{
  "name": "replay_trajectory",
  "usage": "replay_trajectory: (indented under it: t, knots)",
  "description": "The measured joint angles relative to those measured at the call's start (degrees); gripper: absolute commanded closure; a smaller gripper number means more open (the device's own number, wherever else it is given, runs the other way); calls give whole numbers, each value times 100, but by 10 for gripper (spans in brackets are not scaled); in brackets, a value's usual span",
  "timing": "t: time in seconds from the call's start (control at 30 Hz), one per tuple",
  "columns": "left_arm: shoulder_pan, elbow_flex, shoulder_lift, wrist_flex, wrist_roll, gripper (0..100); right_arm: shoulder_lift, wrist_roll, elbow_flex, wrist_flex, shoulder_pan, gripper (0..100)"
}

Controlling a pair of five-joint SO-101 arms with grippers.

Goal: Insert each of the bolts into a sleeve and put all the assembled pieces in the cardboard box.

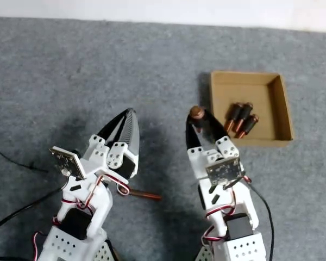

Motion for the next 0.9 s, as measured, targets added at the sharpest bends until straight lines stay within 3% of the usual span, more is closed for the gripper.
replay_trajectory:
  t: [0.27,0.43,0.6,0.77,0.9]
  knots:
    - [0,0,0,0,0,993,0,0,0,0,264,994]
    - [0,0,0,0,0,993,633,-457,-211,0,651,994]
    - [0,0,0,0,0,993,2690,-615,-1468,0,888,994]
    - [0,0,0,0,0,993,5662,-686,-3341,0,1160,994]
    - [0,0,0,0,0,993,7982,-1345,-4791,0,1486,994]
